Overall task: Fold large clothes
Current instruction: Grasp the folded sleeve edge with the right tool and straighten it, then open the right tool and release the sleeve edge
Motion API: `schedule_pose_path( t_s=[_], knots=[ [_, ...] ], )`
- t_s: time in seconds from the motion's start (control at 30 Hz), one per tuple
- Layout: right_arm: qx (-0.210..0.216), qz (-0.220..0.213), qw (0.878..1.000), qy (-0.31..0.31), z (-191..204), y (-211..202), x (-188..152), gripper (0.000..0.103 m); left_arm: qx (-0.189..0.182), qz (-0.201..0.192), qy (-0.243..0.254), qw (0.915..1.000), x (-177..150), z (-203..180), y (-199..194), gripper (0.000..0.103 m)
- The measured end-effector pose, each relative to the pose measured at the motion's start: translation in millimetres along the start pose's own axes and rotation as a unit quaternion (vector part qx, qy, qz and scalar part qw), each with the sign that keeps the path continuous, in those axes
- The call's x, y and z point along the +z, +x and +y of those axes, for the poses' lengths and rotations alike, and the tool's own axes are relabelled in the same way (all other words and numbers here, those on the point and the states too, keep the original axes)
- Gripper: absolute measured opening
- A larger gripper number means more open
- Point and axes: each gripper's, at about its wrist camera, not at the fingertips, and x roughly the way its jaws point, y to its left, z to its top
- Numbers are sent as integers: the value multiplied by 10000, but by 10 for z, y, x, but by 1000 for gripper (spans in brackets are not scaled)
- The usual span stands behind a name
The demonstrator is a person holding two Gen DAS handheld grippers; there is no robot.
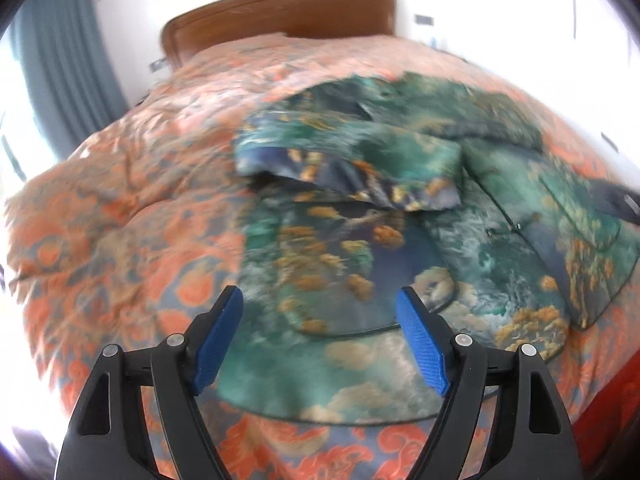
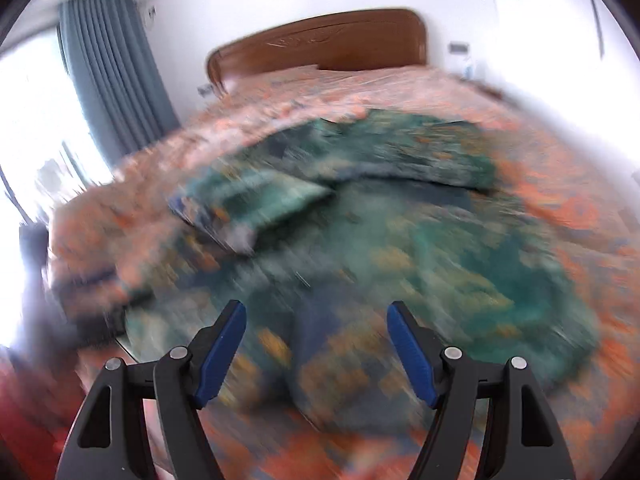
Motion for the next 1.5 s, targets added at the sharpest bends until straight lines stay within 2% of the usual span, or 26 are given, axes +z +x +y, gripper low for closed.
schedule_pose_path(
  t_s=[0.1,0.23,0.33,0.5,0.57,0.6,0.63,0.67,0.7,0.77,0.8,0.87,0.93,1.03,1.1,1.2,1.3,1.43,1.47,1.5],
  knots=[
    [597,343,9953,677,-100,453,354,75,-71,-48,-253,9996,-17,133,-32,82],
    [817,901,9851,1220,-136,1166,611,75,-41,-19,-421,9991,-110,241,-49,82],
    [1043,1349,9659,1949,-198,1599,620,75,-113,61,-549,9984,-209,314,-55,82],
    [1187,1461,9460,2639,-274,1955,562,73,-154,243,-733,9969,-346,417,31,82],
    [1328,1412,9418,2745,-252,2051,572,62,-230,296,-826,9959,-371,447,62,82],
    [1339,1438,9405,2771,-241,2090,567,49,-254,305,-850,9956,-377,451,68,82],
    [1283,1477,9394,2815,-241,2131,570,29,-258,304,-851,9956,-380,453,75,82],
    [1221,1535,9391,2820,-228,2170,573,23,-246,294,-840,9957,-387,451,72,82],
    [1197,1595,9407,2743,-186,2190,589,17,-219,275,-818,9960,-393,452,65,82],
    [1011,1523,9582,2201,-34,2114,715,14,-186,237,-816,9962,-404,466,52,82],
    [892,1429,9716,1662,93,2044,835,14,-198,232,-835,9960,-406,474,52,82],
    [569,1145,9902,563,347,1871,1129,13,-243,222,-863,9957,-398,474,59,82],
    [240,773,9965,-222,490,1691,1448,13,-249,196,-849,9959,-382,458,65,82],
    [-143,260,9969,-729,480,1521,1818,13,-262,172,-785,9964,-368,412,71,82],
    [-390,71,9955,-859,370,1556,2025,13,-275,192,-732,9968,-367,378,91,82],
    [-550,59,9949,-848,169,1806,2173,13,-245,247,-615,9975,-372,315,124,82],
    [-731,353,9946,-645,-131,2147,2173,13,-216,299,-546,9978,-373,278,159,82],
    [-730,690,9948,-175,-504,2479,1920,13,-163,349,-496,9980,-355,241,215,82],
    [-715,737,9946,-120,-542,2539,1876,16,-171,369,-489,9980,-352,232,232,82],
    [-731,755,9944,-96,-564,2576,1840,26,-185,393,-480,9979,-352,221,250,82]
  ],
)
